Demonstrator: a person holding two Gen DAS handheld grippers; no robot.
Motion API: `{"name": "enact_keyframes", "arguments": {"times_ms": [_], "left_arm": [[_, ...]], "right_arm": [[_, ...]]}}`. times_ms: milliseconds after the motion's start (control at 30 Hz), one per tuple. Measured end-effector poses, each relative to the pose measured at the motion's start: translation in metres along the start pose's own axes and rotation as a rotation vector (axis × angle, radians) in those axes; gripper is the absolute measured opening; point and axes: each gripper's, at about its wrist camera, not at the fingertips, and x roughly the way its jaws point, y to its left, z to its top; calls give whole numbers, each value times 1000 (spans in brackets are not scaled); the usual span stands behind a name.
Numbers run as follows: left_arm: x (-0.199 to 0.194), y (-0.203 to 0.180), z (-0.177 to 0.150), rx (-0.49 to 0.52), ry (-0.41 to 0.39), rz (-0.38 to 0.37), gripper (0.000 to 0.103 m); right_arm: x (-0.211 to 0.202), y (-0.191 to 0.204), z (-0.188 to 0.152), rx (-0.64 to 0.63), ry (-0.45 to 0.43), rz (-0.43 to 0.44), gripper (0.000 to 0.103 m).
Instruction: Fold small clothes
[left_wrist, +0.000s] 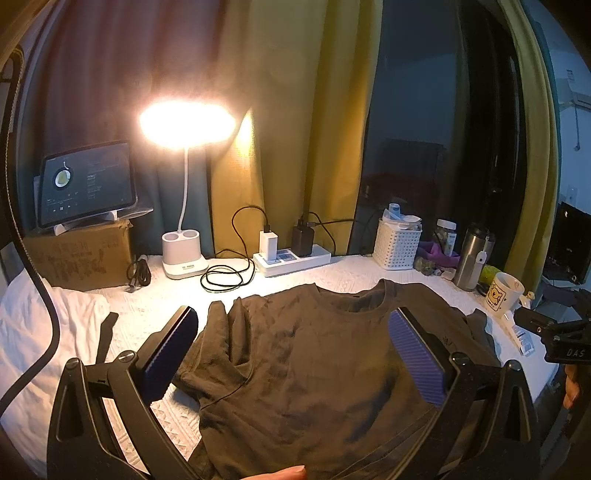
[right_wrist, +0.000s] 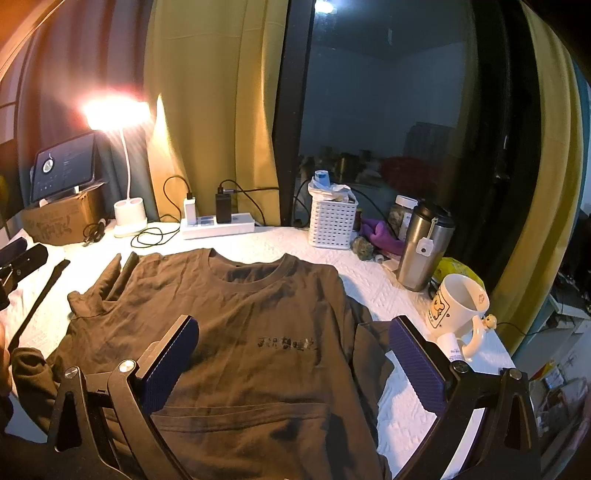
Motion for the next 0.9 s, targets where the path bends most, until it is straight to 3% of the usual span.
{"name": "enact_keyframes", "arguments": {"times_ms": [900], "left_arm": [[-2,-3,-1,5,-4,2,102]], "right_arm": [[-1,0,-1,7,21,4,103]]}}
